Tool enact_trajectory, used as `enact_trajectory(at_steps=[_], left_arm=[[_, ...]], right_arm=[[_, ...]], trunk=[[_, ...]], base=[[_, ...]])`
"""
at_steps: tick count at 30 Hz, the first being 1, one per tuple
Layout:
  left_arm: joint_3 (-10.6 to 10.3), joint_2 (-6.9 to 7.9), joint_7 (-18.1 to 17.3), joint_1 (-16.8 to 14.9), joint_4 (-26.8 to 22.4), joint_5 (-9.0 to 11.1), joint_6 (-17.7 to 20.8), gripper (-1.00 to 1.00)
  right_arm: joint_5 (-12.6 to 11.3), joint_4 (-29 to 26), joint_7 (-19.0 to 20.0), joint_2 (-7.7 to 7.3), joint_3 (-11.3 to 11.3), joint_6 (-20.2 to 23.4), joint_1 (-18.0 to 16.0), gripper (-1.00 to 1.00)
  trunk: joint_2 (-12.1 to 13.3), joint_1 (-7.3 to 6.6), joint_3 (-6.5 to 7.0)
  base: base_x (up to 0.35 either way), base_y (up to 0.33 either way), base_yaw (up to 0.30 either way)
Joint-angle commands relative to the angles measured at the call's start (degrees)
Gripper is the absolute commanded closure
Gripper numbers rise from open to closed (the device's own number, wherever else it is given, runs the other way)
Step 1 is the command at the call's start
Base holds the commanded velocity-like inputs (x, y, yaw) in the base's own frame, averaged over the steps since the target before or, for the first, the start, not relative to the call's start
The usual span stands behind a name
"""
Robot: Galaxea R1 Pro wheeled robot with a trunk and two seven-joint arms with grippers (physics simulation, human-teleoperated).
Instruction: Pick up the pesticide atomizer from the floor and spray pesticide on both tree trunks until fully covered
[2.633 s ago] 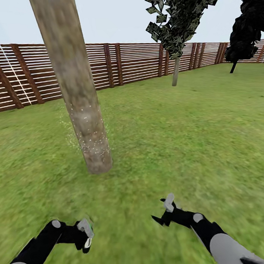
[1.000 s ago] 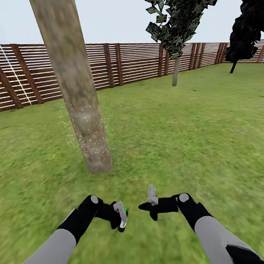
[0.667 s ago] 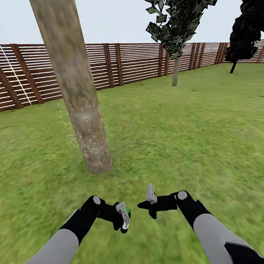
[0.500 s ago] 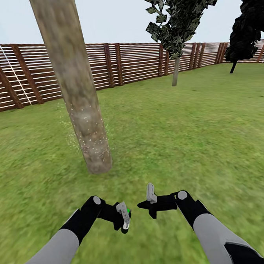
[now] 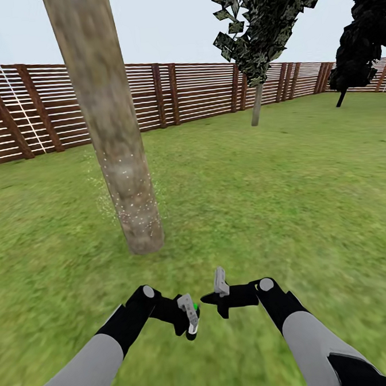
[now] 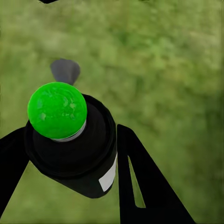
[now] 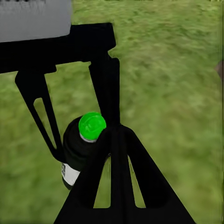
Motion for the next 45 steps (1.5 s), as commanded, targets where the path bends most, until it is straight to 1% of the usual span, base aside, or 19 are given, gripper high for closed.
enact_trajectory(at_steps=[1, 3, 4, 5, 8, 26, 27, 30, 36, 38, 40, 42, 44, 45], left_arm=[[0.03, 0.03, 0.00, -0.02, -0.05, 0.06, 0.00, 1.00], [0.05, 0.07, 0.00, -0.06, -0.11, 0.29, 0.00, 1.00], [0.00, 0.07, 0.00, -0.07, -0.12, 1.18, -0.02, 1.00], [-0.09, 0.07, 0.00, -0.08, -0.09, 2.80, -0.12, 1.00], [-0.13, 0.07, 0.00, -0.09, -0.08, 3.50, -0.12, 1.00], [-0.05, -0.01, 0.53, -0.34, -0.42, 3.83, 0.00, 1.00], [-0.05, -0.01, 0.56, -0.43, -0.42, 3.91, 0.00, 1.00], [-0.04, -0.01, 0.53, -0.52, -0.19, 5.05, 0.00, 1.00], [-0.14, 0.28, 0.52, -0.53, 0.00, 5.06, -0.08, 1.00], [-0.13, 0.72, 0.52, -0.53, 0.04, 4.84, -0.08, 1.00], [-0.09, 1.97, 0.57, -0.53, 0.09, 4.70, -0.05, 1.00], [-0.12, 4.06, 0.55, -0.53, 0.17, 4.37, 0.07, 1.00], [-0.13, 6.88, 0.56, -0.53, 0.19, 3.38, 0.46, 1.00], [-0.13, 7.92, 0.54, -0.53, 0.19, 3.15, 0.54, 1.00]], right_arm=[[0.01, 0.00, 0.01, 0.03, 0.01, -0.01, -0.11, 1.00], [0.01, 0.00, 0.02, 0.04, 0.01, -0.01, -0.17, 1.00], [0.01, 0.00, 0.02, 0.04, 0.01, -0.01, -0.17, 1.00], [0.01, 0.00, 0.01, 0.05, 0.01, -0.01, -0.18, 1.00], [0.01, 0.00, 0.02, 0.02, 0.01, -0.01, -0.18, 1.00], [0.01, 0.00, 0.02, 0.04, 0.01, -0.01, -0.18, 1.00], [0.01, 0.00, 0.02, 0.05, 0.01, -0.01, -0.18, 1.00], [0.01, 0.00, 0.02, 0.05, 0.01, -0.01, -0.18, 1.00], [0.01, 0.00, 0.02, 0.03, 0.01, -0.01, -0.18, 1.00], [0.01, 0.00, 0.02, 0.03, 0.01, -0.01, -0.18, 1.00], [0.01, 0.00, 0.02, 0.03, 0.01, -0.01, -0.18, 1.00], [0.01, 0.00, 0.02, -0.02, 0.01, -0.01, -0.18, 1.00], [0.01, 0.00, 0.02, -0.05, 0.01, -0.01, -0.18, 1.00], [0.01, 0.00, 0.02, -0.09, 0.01, -0.01, -0.18, 1.00]], trunk=[[0.00, 0.00, 0.00], [0.00, 0.00, 0.00], [0.00, 0.00, 0.00], [0.00, 0.00, 0.00], [0.00, 0.00, 0.00], [0.00, 0.00, 0.00], [0.00, 0.00, 0.00], [0.00, 0.00, 0.00], [0.00, 0.00, 0.00], [0.00, 0.00, 0.00], [0.00, 0.00, 0.00], [0.00, 0.00, 0.00], [0.00, 0.00, 0.00], [0.00, 0.00, 0.00]], base=[[0.000, 0.000, 0.000], [0.000, 0.000, 0.000], [0.000, 0.000, 0.000], [0.000, 0.000, 0.000], [0.000, 0.000, 0.000], [0.000, 0.000, 0.000], [0.000, 0.000, 0.000], [0.000, 0.000, 0.000], [0.000, 0.000, 0.000], [0.000, 0.000, 0.000], [0.000, 0.000, 0.000], [0.000, 0.000, 0.000], [0.000, 0.000, 0.000], [0.000, 0.000, 0.000]])
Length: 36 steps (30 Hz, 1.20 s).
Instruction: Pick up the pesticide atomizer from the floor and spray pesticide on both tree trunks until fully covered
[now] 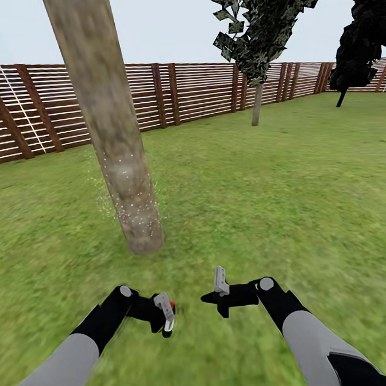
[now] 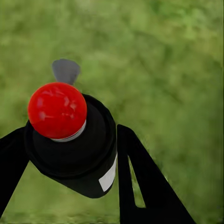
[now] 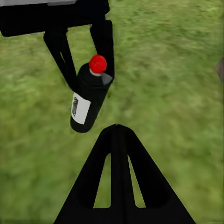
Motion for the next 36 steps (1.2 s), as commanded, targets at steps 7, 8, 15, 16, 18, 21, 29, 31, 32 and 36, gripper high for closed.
enact_trajectory(at_steps=[7, 8, 15, 16, 18, 21, 29, 31, 32, 36], left_arm=[[0.08, 3.85, 0.00, 0.00, -0.18, -0.12, 0.16, 1.00], [0.17, 4.58, 0.05, 0.05, -0.23, -0.03, 0.04, 1.00], [16.06, 7.18, 13.69, 2.70, -0.13, 0.30, -0.56, 1.00], [19.11, 7.16, 17.41, 4.77, -0.22, 0.40, -0.76, 1.00], [25.19, 6.61, 25.81, 9.35, -0.19, 0.82, -5.93, 1.00], [31.11, 6.04, 37.06, 15.78, -0.06, 6.60, -11.00, 1.00], [36.31, 6.19, 47.34, 26.97, 8.53, 19.81, -27.42, 1.00], [36.34, 6.17, 50.12, 27.10, 9.88, 20.01, -28.63, 1.00], [36.34, 6.13, 50.67, 27.46, 10.11, 20.04, -28.81, 1.00], [39.22, 6.32, 51.15, 28.89, 11.24, 23.61, -29.00, 1.00]], right_arm=[[0.07, 0.13, -0.12, -0.05, 0.00, -0.16, 0.00, -1.00], [0.04, 0.13, -0.40, -0.12, -0.06, -0.29, 0.00, -1.00], [-0.38, 5.33, -32.20, -0.82, -0.26, -0.61, 3.24, -1.00], [-0.63, 8.86, -41.46, -0.94, -0.31, -1.59, 4.92, -1.00], [-4.58, 12.94, -56.83, -1.77, -0.29, -8.78, 9.26, -1.00], [-12.70, 13.94, -64.00, -4.45, -0.27, -13.24, 15.74, -1.00], [-29.51, 14.23, -64.89, -13.98, -0.25, -24.08, 28.22, -1.00], [-30.24, 14.17, -64.99, -13.99, -0.26, -25.15, 28.84, -1.00], [-30.32, 14.16, -65.06, -13.78, -0.26, -25.32, 28.92, -1.00], [-30.45, 14.27, -64.93, -13.22, -0.20, -25.33, 29.00, -1.00]], trunk=[[0.00, 0.00, 0.00], [0.00, 0.00, 0.00], [0.00, 0.00, 0.00], [0.00, 0.00, 0.00], [0.00, 0.00, 0.00], [0.00, 0.00, 0.00], [0.00, 0.00, 0.00], [0.00, 0.00, 0.00], [0.00, 0.00, 0.00], [0.00, 0.00, 0.00]], base=[[0.000, 0.000, 0.000], [0.000, 0.000, 0.000], [0.000, 0.000, 0.000], [0.000, 0.000, 0.000], [0.000, 0.000, 0.000], [0.000, 0.000, 0.000], [0.000, 0.000, 0.000], [0.000, 0.000, 0.000], [0.000, 0.000, 0.000], [0.000, 0.000, 0.000]])
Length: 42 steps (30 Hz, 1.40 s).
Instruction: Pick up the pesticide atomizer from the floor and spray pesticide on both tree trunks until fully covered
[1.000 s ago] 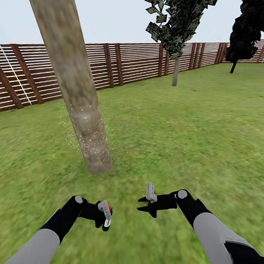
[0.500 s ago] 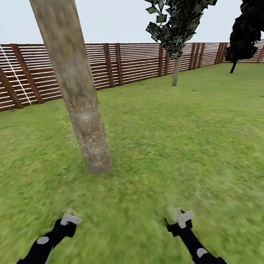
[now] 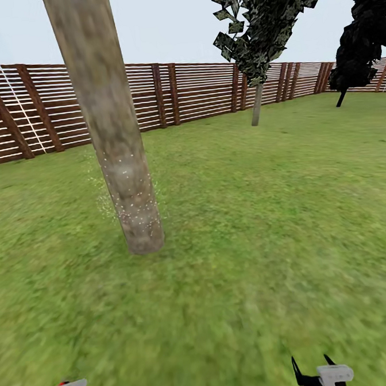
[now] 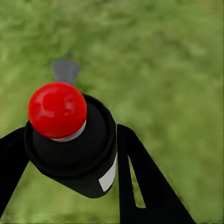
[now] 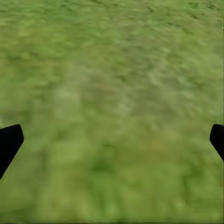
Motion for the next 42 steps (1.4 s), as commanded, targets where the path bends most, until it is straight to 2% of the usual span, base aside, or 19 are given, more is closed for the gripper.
enact_trajectory(at_steps=[1, 2, 3, 5, 7, 18, 20, 22, 25, 42], left_arm=[[0.08, 0.04, 0.03, 0.02, 0.67, 0.14, -0.03, 1.00], [0.19, 0.11, 0.04, 0.02, 1.03, 0.16, -0.06, 1.00], [0.27, 0.18, 0.06, 0.03, 1.20, 0.18, -0.10, 1.00], [0.31, 0.20, 0.10, 0.03, 1.23, 0.17, -0.10, 1.00], [0.33, 0.25, 0.14, 0.03, 1.23, 0.16, -0.10, 1.00], [0.33, 0.36, 0.15, 0.03, 1.49, 0.24, -0.06, 1.00], [0.51, 0.37, 0.15, 0.03, 1.51, 0.23, -0.04, 1.00], [1.66, 0.37, 0.15, 0.03, 1.51, 0.18, -0.09, 1.00], [2.37, 0.37, 0.10, 0.03, 1.50, 0.16, -0.10, 1.00], [2.33, -0.01, 0.06, 0.03, 1.25, -0.13, -0.10, 1.00]], right_arm=[[0.00, 0.04, 0.08, 0.03, -0.01, 0.04, 0.00, -1.00], [0.01, 0.05, 0.08, 0.76, 0.00, 0.06, 0.00, -1.00], [0.09, 0.72, 0.02, 2.13, 0.00, 0.04, 0.00, -1.00], [0.04, 2.55, -0.02, 2.50, 0.00, 0.02, 0.00, -1.00], [0.02, 2.77, -0.04, 2.54, 0.00, 0.02, 0.00, -1.00], [0.27, 3.20, 0.18, 2.55, 0.09, 0.08, 0.00, -1.00], [0.26, 5.51, 0.20, 2.57, 0.09, 0.10, 0.00, -1.00], [0.21, 8.51, 0.21, 2.62, 0.09, 0.11, 0.00, -1.00], [0.20, 9.32, 0.25, 2.64, 0.09, 0.11, 0.00, -1.00], [0.28, 9.47, 0.12, 2.56, 0.09, 0.11, 0.00, -1.00]], trunk=[[0.00, 0.00, 0.00], [0.00, 0.00, 0.00], [0.00, 0.00, 0.00], [0.00, 0.00, 0.07], [0.00, 0.00, 0.21], [4.41, -2.42, 2.31], [5.21, -2.86, 2.66], [6.02, -3.30, 3.02], [7.22, -3.95, 3.56], [7.22, -3.95, 3.56]], base=[[0.000, 0.000, 0.000], [0.000, 0.000, 0.000], [0.000, 0.000, 0.000], [0.000, 0.000, 0.000], [0.000, 0.000, 0.000], [0.000, 0.000, 0.000], [0.000, 0.000, 0.000], [0.000, 0.000, 0.000], [0.000, 0.000, 0.000], [0.000, 0.000, 0.000]])
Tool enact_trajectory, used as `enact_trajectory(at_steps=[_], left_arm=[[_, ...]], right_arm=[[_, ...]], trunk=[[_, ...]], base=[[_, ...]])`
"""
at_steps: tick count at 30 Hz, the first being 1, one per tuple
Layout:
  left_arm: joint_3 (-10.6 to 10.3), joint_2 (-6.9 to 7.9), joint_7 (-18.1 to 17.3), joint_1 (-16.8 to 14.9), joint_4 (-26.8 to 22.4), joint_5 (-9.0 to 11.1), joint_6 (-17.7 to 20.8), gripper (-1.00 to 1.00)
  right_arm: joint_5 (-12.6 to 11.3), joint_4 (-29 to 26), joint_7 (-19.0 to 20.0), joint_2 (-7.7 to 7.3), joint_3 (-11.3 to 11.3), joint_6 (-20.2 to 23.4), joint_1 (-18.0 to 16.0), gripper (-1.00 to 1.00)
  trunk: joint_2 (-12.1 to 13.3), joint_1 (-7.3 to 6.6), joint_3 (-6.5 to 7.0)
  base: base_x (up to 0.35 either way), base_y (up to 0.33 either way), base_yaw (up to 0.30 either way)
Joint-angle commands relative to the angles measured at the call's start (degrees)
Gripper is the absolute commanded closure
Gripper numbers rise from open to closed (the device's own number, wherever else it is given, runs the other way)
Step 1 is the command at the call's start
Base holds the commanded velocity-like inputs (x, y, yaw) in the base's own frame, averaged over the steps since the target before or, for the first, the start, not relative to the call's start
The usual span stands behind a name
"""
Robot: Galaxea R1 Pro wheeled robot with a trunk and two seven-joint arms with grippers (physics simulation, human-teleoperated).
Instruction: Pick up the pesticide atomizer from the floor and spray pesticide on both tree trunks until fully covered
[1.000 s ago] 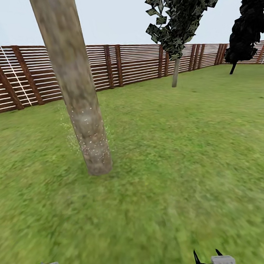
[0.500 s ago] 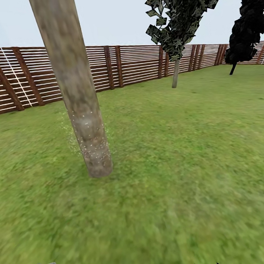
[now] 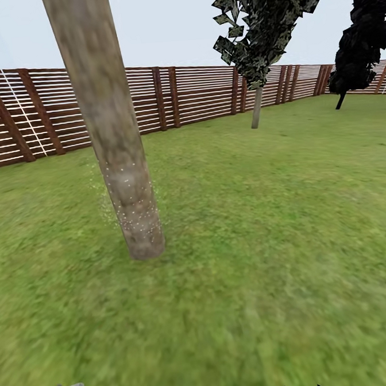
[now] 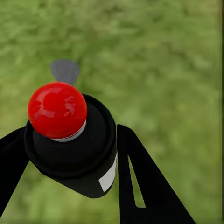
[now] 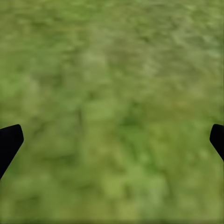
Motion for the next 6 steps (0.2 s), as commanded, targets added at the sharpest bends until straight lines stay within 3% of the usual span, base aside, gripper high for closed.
enact_trajectory(at_steps=[1, 6], left_arm=[[0.03, -0.03, 0.00, 0.00, -0.02, -0.01, -0.01, 1.00], [-0.04, -0.05, -0.04, 0.00, 0.04, -0.14, -1.20, 1.00]], right_arm=[[0.00, 0.00, 0.01, -0.01, 0.00, 0.00, 0.00, -1.00], [0.00, 0.00, 0.00, -0.01, 0.00, 0.00, 0.00, -1.00]], trunk=[[0.00, 0.00, 0.00], [0.00, 0.00, 0.00]], base=[[0.000, 0.000, 0.000], [0.000, 0.000, 0.000]])
